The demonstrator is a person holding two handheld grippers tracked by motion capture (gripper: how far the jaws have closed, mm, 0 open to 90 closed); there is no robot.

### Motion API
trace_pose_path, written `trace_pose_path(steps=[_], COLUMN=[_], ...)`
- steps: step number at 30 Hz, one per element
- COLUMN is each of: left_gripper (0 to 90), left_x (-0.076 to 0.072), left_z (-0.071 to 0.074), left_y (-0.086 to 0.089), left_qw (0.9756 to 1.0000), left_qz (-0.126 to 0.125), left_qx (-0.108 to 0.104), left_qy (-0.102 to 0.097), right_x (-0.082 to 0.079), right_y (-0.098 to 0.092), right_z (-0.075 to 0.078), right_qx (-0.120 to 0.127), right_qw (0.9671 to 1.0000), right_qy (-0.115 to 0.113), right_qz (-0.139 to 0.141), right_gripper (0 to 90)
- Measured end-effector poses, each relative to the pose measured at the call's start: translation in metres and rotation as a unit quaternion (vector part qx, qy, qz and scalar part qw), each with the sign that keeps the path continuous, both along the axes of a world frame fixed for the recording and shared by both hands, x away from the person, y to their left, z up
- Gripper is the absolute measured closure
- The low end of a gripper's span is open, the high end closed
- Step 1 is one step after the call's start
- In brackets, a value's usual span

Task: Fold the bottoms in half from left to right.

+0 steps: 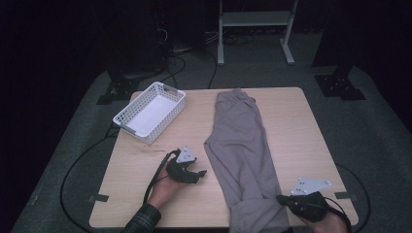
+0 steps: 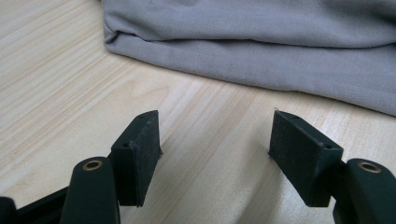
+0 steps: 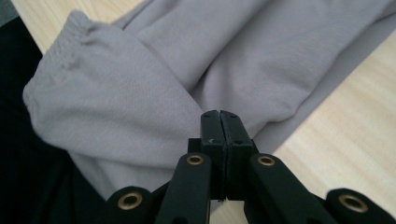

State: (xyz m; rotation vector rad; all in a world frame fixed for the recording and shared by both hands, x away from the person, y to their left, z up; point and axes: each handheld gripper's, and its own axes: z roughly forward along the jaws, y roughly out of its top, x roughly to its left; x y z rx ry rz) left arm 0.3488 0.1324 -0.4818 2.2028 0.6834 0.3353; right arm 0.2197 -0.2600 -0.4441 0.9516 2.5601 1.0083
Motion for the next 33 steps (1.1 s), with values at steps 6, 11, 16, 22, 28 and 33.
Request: trace_pose_path(steps=[6,11,16,22,28,33], left_gripper=[33.1,32.9,32.0,30.8,30.8,30.8], left_x=[0.000,0.000,0.000,0.000,-0.002,-0.002], left_z=[0.000,0.000,0.000,0.000,0.001,0.001], left_y=[0.000,0.000,0.000,-0.002,-0.007,-0.009], left_qw=[1.0000,1.0000,1.0000,1.0000,0.9999,0.9998], left_qz=[0.001,0.001,0.002,0.001,-0.008,-0.014], left_qx=[0.000,0.000,0.001,0.002,0.006,0.010], left_qy=[0.000,0.000,0.001,-0.003,-0.006,-0.008], right_x=[0.003,0.003,0.006,0.023,0.041,0.058], right_y=[-0.004,-0.006,-0.010,-0.009,0.010,0.039], right_z=[-0.006,-0.003,0.006,0.014,0.018,0.019], right_qx=[-0.007,0.013,0.042,0.060,0.071,0.065], right_qw=[0.9996,0.9998,0.9988,0.9971,0.9969,0.9971], right_qy=[0.027,0.014,-0.018,-0.034,-0.034,-0.032], right_qz=[-0.001,-0.007,-0.019,-0.031,-0.011,0.022], right_gripper=[87.9,73.2,65.0,63.0,62.9,63.1])
